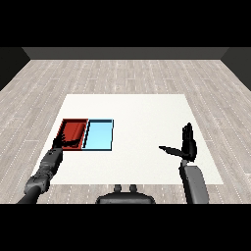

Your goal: Pick the red can and put it in the red box

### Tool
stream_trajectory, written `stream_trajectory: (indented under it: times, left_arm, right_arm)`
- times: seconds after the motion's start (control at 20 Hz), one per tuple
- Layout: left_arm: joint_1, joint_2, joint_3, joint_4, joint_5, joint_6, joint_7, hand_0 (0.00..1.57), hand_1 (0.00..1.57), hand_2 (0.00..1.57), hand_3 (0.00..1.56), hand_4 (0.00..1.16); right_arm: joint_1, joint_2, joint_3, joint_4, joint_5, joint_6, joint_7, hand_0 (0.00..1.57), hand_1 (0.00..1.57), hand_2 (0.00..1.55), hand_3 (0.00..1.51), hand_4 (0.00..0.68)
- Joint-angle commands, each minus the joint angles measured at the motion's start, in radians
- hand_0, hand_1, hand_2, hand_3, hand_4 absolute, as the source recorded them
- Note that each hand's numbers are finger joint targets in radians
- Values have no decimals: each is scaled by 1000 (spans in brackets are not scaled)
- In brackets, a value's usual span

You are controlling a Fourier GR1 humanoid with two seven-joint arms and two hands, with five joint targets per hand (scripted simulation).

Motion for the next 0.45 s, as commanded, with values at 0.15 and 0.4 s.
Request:
stream_trajectory:
  times: [0.15, 0.4]
  left_arm:
    - [12, 5, 178, -226, 188, -106, -361, 0, 0, 0, 0, 0]
    - [29, -101, 189, -417, 262, -306, -551, 0, 0, 0, 0, 0]
  right_arm:
    - [39, -7, 11, -106, -13, 25, -5, 0, 0, 0, 0, 0]
    - [21, 15, 70, -134, -58, 94, -6, 0, 0, 0, 0, 0]
